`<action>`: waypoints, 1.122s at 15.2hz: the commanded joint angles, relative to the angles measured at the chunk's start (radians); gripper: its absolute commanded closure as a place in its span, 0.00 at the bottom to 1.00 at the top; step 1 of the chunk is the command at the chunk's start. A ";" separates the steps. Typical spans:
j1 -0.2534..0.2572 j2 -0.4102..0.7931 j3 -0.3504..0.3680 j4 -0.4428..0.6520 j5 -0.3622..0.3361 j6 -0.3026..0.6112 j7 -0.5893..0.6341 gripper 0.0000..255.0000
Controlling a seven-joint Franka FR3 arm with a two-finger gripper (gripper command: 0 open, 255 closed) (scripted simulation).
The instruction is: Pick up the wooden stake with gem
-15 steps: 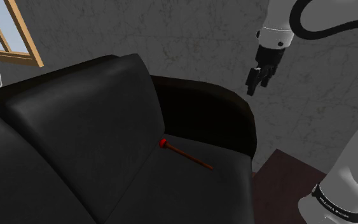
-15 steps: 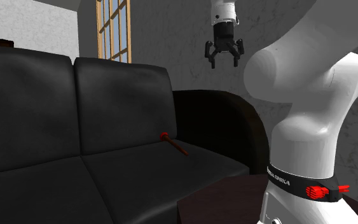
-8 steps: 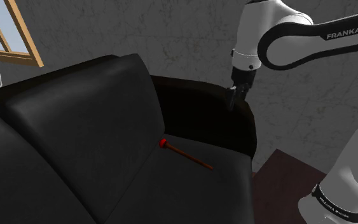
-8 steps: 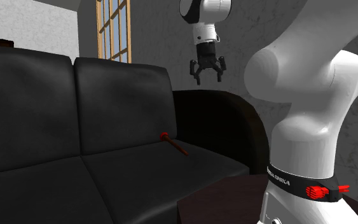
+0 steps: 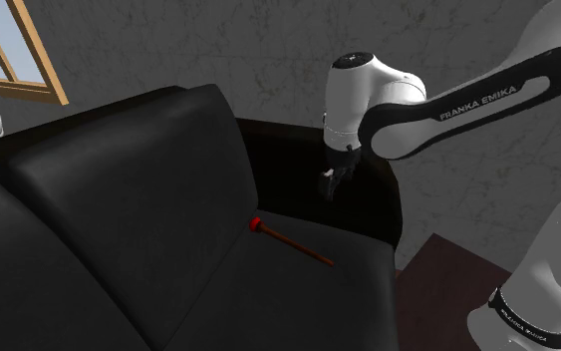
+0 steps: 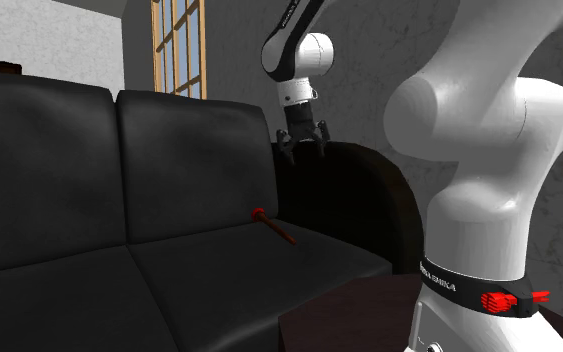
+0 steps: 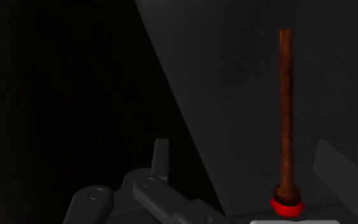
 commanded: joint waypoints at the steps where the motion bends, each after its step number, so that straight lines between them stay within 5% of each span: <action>1: -0.004 0.078 0.028 0.025 -0.047 0.039 0.042 0.00; 8: 0.011 0.366 0.084 0.146 -0.270 0.118 0.217 0.00; 15: 0.098 0.658 0.057 0.327 -0.489 0.121 0.361 0.00; 17: 0.106 0.680 0.049 0.336 -0.504 0.128 0.372 0.00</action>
